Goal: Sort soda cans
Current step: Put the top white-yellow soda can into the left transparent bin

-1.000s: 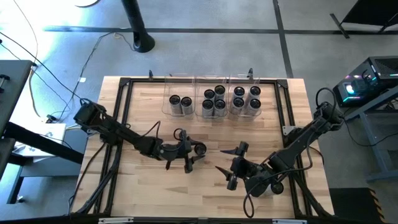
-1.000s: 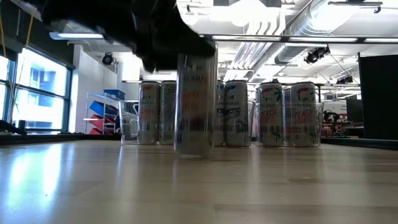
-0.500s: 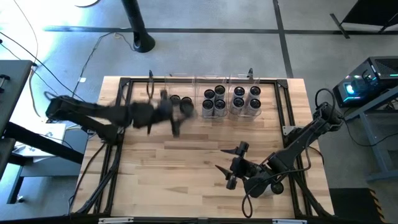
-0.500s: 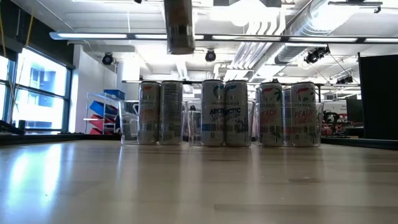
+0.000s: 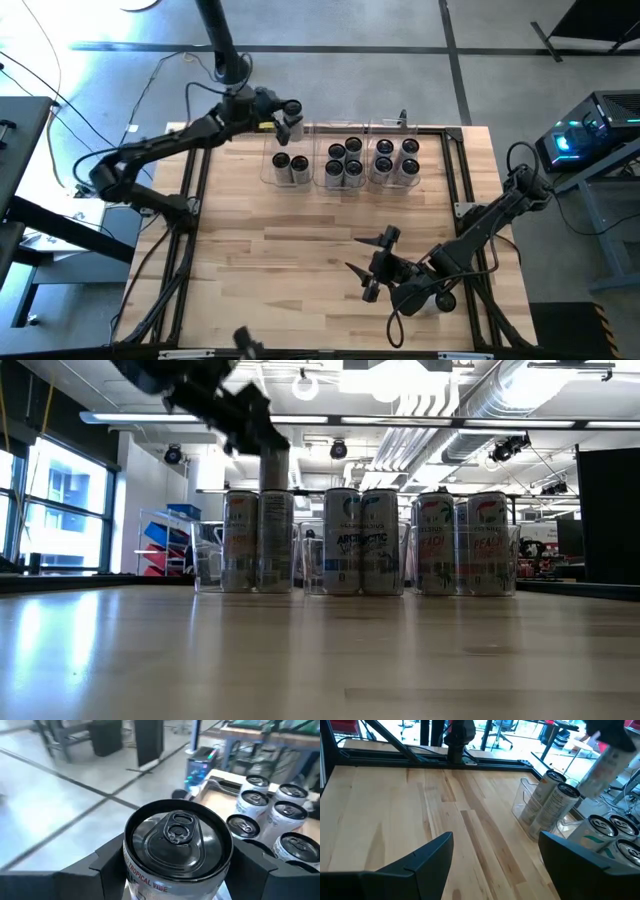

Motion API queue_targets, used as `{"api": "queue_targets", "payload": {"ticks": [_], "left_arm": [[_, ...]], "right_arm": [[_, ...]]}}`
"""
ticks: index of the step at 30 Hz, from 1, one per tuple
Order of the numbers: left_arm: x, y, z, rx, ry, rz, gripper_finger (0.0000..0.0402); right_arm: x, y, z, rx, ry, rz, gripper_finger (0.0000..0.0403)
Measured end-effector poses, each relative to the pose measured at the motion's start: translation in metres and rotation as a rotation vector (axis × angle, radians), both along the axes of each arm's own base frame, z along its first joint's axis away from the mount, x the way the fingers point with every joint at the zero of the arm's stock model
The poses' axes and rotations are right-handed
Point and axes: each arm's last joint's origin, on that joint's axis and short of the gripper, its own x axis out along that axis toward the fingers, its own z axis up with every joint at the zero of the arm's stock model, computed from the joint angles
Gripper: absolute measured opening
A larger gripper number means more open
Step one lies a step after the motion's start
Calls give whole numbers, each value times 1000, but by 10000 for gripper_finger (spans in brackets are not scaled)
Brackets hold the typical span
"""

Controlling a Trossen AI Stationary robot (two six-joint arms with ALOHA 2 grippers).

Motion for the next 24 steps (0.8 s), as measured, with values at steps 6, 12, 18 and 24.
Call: {"api": "queue_targets", "payload": {"ticks": [6, 12, 18, 24], "left_arm": [[23, 19, -44, -56, 46, -53, 245], [27, 35, -68, -116, 66, -35, 245], [26, 35, -83, -134, 89, -52, 245], [22, 30, -100, -145, 87, -75, 245]], "right_arm": [[0, 0, 0, 7, -3, -3, 289], [0, 0, -1, 31, -12, -15, 289], [0, 0, -1, 32, -11, -16, 289], [0, 0, -1, 39, -15, -19, 289]]}}
